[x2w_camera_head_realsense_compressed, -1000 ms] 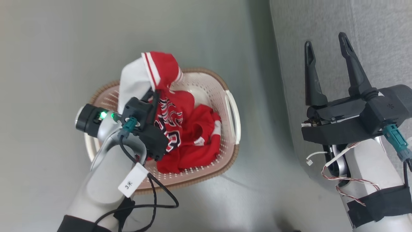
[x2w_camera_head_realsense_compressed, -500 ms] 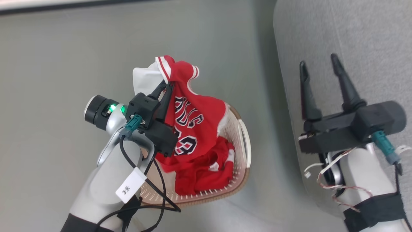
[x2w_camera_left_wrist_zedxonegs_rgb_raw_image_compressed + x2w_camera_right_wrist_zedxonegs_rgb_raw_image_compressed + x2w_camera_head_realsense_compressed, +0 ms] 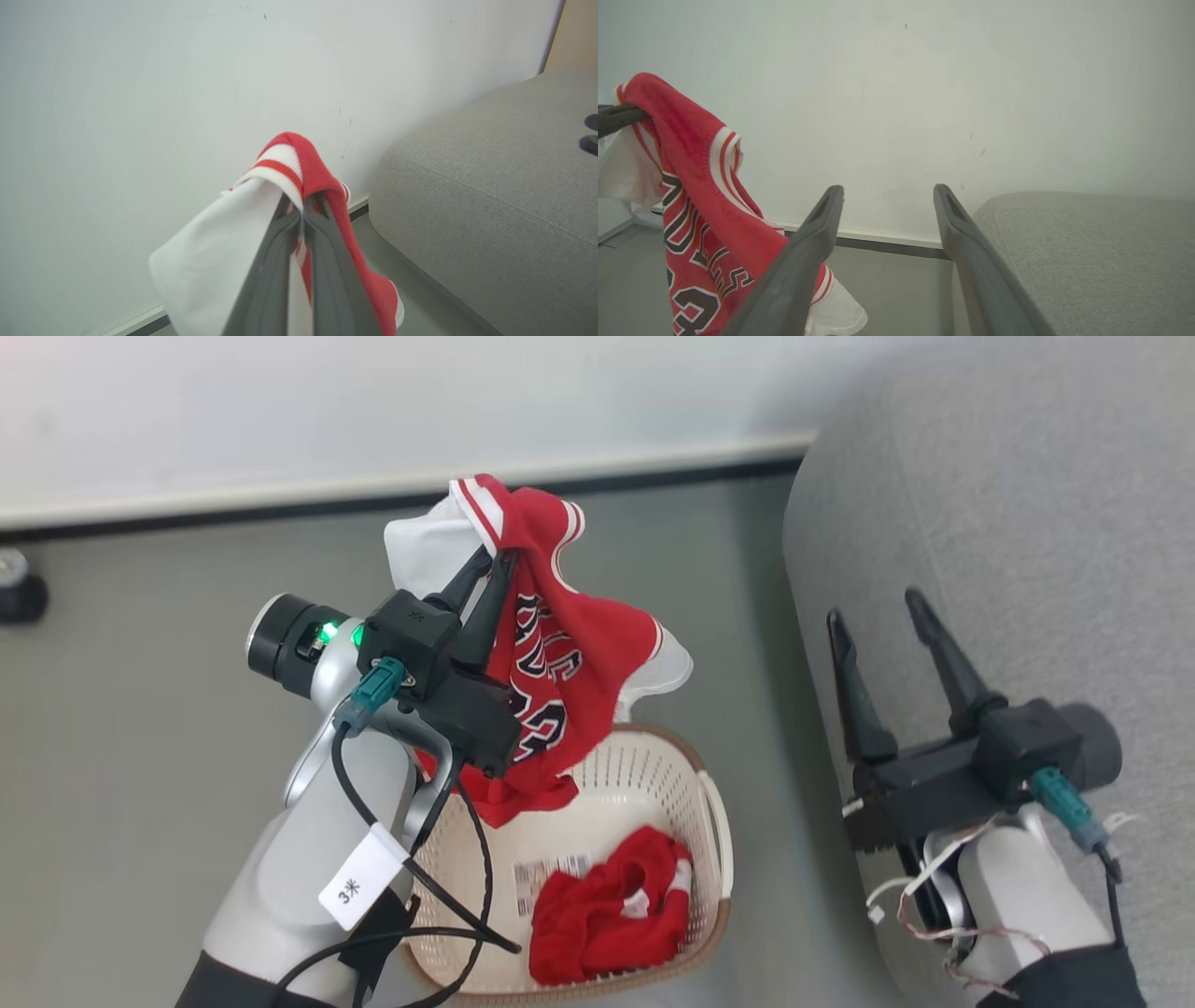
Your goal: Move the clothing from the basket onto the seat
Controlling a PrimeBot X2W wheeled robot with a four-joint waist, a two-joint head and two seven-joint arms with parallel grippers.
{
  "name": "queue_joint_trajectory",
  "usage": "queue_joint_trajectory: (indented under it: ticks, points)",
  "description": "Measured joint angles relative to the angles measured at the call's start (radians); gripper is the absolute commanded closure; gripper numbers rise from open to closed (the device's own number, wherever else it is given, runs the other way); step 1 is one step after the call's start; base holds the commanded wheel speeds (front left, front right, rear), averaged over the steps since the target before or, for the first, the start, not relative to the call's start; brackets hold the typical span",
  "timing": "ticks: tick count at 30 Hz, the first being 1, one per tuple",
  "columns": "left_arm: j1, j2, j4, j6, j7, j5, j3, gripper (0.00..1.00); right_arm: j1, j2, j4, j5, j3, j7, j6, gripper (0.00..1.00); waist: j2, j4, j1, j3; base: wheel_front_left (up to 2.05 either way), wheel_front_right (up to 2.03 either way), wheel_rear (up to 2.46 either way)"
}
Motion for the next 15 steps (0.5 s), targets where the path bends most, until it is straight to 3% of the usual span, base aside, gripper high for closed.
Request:
queue_joint_trajectory:
  ticks: [15]
  points:
    - [-0.005, -0.005, 0.033, -0.009, 0.0, -0.048, -0.015, 1.0, 0.047, 0.025, 0.123, 0.006, 0.114, 0.0, 0.074, 0.0, 0.0, 0.009, 0.0, -0.212, 0.0, 0.0, 0.0]
